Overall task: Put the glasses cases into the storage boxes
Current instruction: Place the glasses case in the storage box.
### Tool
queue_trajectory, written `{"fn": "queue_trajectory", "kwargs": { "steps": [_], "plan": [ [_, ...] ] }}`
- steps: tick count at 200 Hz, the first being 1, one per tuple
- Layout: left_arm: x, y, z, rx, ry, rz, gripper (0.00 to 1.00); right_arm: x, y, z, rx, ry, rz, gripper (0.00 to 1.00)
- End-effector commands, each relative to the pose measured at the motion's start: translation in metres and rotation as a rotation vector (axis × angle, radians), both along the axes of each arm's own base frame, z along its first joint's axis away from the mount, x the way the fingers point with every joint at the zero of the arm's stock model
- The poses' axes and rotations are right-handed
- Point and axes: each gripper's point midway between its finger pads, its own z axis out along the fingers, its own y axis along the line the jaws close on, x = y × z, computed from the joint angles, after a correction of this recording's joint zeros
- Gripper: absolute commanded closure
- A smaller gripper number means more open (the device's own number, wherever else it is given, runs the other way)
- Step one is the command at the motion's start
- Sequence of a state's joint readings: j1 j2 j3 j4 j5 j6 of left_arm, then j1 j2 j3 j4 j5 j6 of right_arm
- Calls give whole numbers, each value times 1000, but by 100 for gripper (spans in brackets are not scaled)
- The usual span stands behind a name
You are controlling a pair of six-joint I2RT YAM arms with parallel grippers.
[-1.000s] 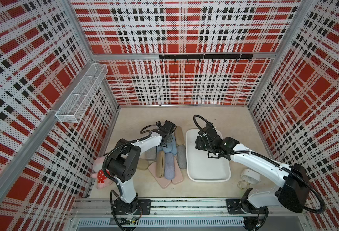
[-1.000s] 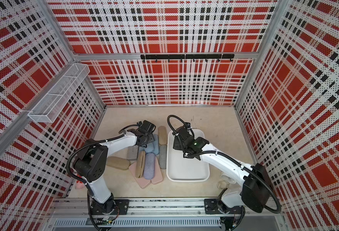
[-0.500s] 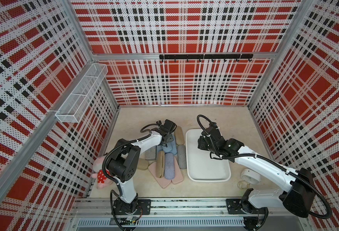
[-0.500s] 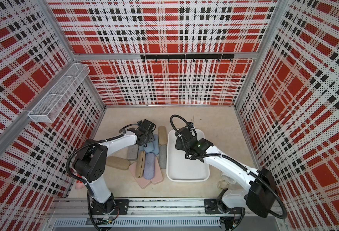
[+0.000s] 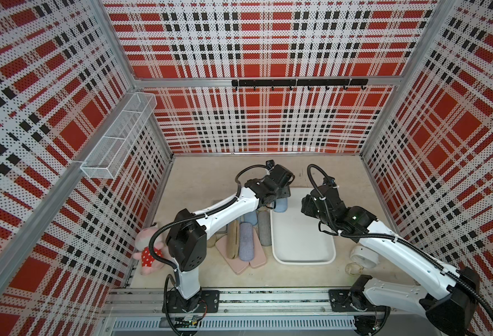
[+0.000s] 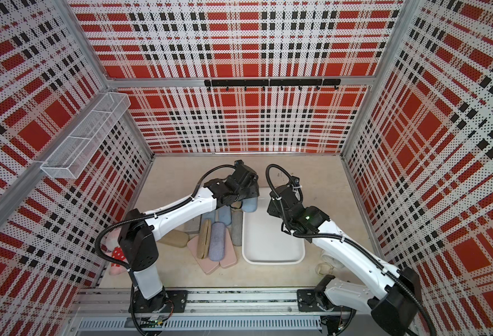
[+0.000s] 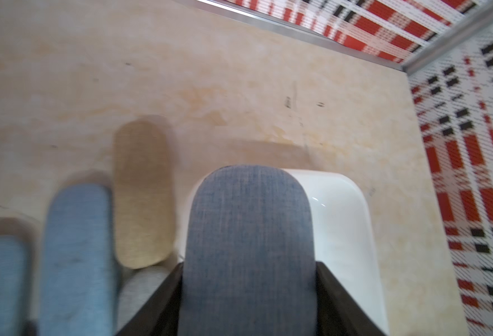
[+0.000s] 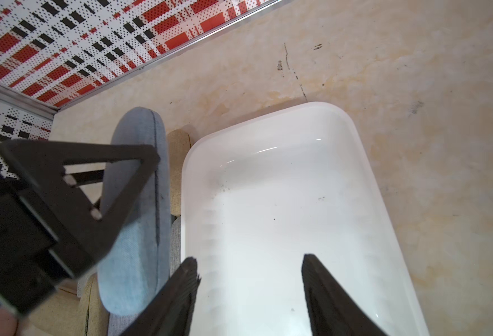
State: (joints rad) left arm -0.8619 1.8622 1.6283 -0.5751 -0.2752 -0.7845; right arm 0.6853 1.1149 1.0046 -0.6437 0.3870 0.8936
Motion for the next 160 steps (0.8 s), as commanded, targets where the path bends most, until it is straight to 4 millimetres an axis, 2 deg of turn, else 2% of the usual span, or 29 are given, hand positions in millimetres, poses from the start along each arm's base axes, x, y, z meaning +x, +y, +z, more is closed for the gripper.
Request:
{"fn": "queue_trajectory", "kwargs": {
  "steps": [1, 28, 105, 160],
  "plan": [
    [-19, -26, -29, 18, 82, -59, 46, -7, -20, 0, 5, -1, -58, 38],
    [-28, -42, -58, 47, 125, -86, 46, -14, -28, -3, 19, -1, -71, 38],
    [-5, -27, -113, 90, 185, -2, 47, -18, -31, -10, 25, 16, -67, 38],
    [8, -19, -129, 110, 186, 40, 47, -18, -29, -14, 31, 26, -64, 38]
  ]
}}
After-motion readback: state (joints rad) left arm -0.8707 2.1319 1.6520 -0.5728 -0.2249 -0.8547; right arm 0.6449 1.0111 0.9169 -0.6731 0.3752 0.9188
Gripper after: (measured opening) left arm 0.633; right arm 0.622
